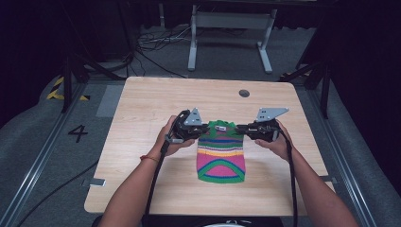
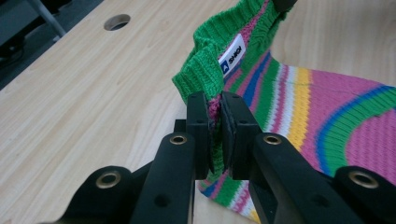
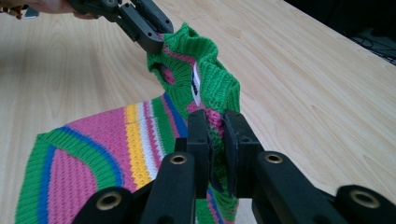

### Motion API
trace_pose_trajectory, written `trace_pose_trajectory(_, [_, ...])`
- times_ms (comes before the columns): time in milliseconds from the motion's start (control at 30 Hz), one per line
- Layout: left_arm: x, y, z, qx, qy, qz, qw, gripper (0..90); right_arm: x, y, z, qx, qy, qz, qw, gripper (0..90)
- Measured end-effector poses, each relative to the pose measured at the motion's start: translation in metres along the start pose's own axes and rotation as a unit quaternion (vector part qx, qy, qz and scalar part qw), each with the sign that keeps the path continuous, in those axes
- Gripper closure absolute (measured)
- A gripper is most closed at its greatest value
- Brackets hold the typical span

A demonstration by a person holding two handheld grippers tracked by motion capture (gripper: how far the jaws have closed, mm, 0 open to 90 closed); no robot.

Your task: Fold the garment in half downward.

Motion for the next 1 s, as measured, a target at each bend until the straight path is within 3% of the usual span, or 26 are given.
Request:
trace_pose_trajectory(400, [-0.003, 0.023, 0.005, 0.022, 0.003, -0.024, 0.9995, 82.3, 0.016, -0.016, 0.010, -0.014, -0.013, 0.021, 0.9996, 81.3])
trace_pose_trajectory(633, [0.000, 0.034, 0.004, 0.035, -0.002, -0.026, 0.9990, 82.1, 0.025, -0.028, 0.013, -0.024, -0.029, 0.034, 0.9987, 81.2])
trace_pose_trajectory(733, [0.004, 0.044, 0.002, 0.044, -0.011, -0.033, 0.9984, 82.1, 0.029, -0.033, 0.014, -0.030, -0.035, 0.040, 0.9981, 81.0])
trace_pose_trajectory(1000, [0.010, 0.054, 0.003, 0.057, -0.027, -0.042, 0.9971, 82.0, 0.042, -0.046, 0.012, -0.041, -0.058, 0.059, 0.9957, 81.1])
Point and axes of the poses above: each handheld gripper's, and its own axes: z roughly backward along the jaws, x roughly out of its underside, y roughly to its right, the point moved 4 cm from there along -z, roughly forward along the jaws, and after that the axes turned 12 degrees about -z, right-handed, at the moved point
